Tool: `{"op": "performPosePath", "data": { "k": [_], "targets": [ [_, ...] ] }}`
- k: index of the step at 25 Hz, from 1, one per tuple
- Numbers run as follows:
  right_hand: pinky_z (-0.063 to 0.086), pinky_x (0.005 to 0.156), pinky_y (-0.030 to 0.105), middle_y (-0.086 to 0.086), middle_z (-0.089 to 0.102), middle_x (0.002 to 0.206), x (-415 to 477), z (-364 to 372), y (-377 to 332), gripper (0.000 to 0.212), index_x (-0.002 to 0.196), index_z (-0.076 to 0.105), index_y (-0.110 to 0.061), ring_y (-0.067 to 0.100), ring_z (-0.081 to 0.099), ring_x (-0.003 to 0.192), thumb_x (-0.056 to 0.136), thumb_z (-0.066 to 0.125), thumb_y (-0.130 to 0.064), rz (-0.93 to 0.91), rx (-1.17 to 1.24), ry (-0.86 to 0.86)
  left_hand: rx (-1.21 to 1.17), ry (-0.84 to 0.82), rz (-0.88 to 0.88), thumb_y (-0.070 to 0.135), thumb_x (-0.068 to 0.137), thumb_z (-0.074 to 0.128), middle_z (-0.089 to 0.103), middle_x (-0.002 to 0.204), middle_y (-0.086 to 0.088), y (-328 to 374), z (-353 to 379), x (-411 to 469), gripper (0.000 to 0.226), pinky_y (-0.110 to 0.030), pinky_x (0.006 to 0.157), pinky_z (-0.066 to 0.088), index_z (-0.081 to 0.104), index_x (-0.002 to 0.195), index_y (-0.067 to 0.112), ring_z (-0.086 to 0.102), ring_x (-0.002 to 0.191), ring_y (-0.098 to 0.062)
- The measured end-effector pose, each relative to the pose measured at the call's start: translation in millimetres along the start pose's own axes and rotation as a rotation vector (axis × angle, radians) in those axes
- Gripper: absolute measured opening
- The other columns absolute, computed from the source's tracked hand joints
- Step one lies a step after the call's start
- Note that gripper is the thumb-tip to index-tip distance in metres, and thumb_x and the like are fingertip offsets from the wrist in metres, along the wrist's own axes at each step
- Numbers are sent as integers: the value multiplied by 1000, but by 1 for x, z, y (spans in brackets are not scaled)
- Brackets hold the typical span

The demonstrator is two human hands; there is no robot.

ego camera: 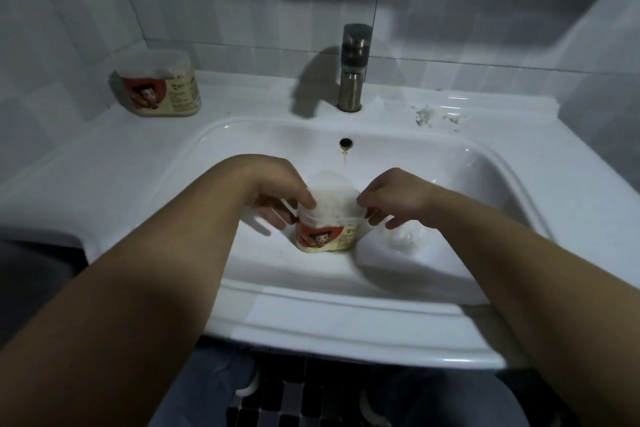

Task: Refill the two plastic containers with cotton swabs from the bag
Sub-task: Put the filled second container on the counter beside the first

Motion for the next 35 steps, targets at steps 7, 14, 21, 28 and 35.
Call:
{"op": "performPosePath", "data": {
  "k": [7, 14, 21, 28, 35],
  "targets": [
    [57, 78, 35, 5, 80, 85, 2, 4, 6, 24, 99, 74, 0, 20, 77, 83, 94, 69, -23, 47, -2, -59, 23, -20, 55, 10, 86, 81, 79, 94, -13, 6, 3, -8, 27, -29, 87, 61, 74, 110, 0, 78, 88, -19],
    [58, 72, 35, 7, 76, 103, 1, 9, 8, 29, 122, 66, -6, 22, 75, 81, 96, 66, -20, 44, 4, -70, -24, 4, 74, 4, 85, 81, 80, 85, -9, 6, 4, -8, 35, -27, 71, 63, 71, 117, 13, 78, 76, -16],
    [49, 56, 23, -3, 56, 123, -1, 26, -13, 85, 147, 38, -27, 15, 61, 79, 77, 85, -18, -238, -288, -91, -74, 96, 122, 11, 85, 79, 77, 102, -11, 5, -1, -5, 32, -35, 80, 63, 69, 115, 14, 78, 80, -18],
    [46, 49, 20, -6, 63, 119, 7, -11, -23, 72, 131, 53, -29, 12, 63, 78, 70, 89, -20, -326, 106, 163, -331, 279, 309, 35, 101, 60, 74, 112, -3, 32, -19, -27, 24, -36, 78, 60, 70, 115, 18, 71, 98, -18],
    [63, 78, 49, -5, 62, 124, -6, -20, -35, 60, 133, 51, -30, 23, 66, 111, 83, 81, -13, -371, 436, 122, -309, 83, 449, 27, 90, 76, 73, 121, 3, 39, -15, -29, 45, -47, 97, 58, 60, 132, 31, 67, 116, -17]
  ]
}}
Point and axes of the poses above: each hand's wrist, its own x-axis towards the middle knuckle, its own z-axis out of the palm, y = z × x, the point moved 6 cm from there along x, towards the middle knuckle
